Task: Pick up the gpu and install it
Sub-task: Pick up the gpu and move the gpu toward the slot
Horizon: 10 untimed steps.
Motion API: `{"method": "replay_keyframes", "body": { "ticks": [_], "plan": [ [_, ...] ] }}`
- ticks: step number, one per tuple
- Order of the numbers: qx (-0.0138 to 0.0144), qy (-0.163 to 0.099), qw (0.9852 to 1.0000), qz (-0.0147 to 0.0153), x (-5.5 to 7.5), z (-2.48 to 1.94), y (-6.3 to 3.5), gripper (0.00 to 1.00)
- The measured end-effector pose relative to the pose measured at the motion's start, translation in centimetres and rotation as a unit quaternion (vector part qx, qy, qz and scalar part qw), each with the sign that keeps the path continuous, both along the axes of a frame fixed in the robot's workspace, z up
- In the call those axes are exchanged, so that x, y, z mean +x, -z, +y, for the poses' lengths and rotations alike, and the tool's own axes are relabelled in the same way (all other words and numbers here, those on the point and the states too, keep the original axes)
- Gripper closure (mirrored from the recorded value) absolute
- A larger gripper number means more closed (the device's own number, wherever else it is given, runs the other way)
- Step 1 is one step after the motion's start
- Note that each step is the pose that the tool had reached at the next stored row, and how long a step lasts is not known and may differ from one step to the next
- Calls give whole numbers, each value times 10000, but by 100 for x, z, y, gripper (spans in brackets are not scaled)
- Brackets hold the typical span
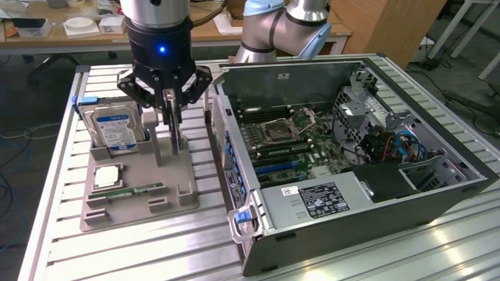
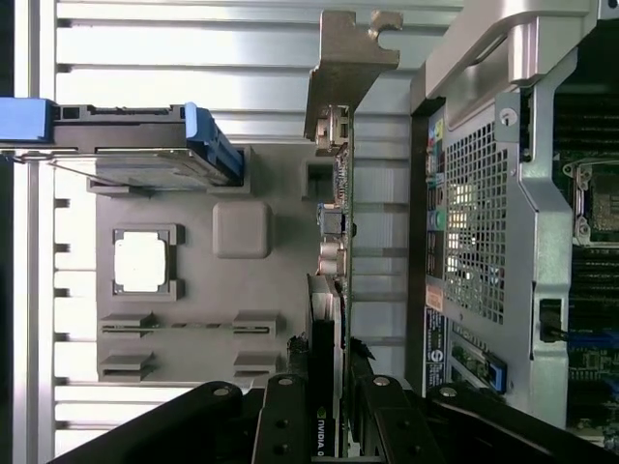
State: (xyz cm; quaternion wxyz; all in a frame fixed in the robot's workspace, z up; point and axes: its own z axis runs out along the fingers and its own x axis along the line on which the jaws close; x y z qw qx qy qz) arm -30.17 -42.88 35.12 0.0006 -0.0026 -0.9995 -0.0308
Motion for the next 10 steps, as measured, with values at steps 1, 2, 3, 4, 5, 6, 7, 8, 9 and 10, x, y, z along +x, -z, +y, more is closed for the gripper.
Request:
{"method": "replay_keyframes", "body": {
  "ticks": [1, 2, 3, 4, 5, 6, 7, 8, 9, 10],
  "plan": [
    [-2, 0, 10000, 0, 0, 0, -5, 74],
    [-5, 0, 10000, 0, 0, 0, -10, 74],
    [-9, 0, 10000, 0, 0, 0, -16, 74],
    [-11, 0, 10000, 0, 0, 0, -21, 74],
    [-12, 0, 10000, 0, 0, 0, -30, 74],
    [-12, 0, 10000, 0, 0, 0, -41, 74],
    [-12, 0, 10000, 0, 0, 0, -53, 74],
    [-12, 0, 10000, 0, 0, 0, -68, 74],
    [-12, 0, 10000, 0, 0, 0, -87, 74],
    [-12, 0, 10000, 0, 0, 0, -105, 74]
  ]
}}
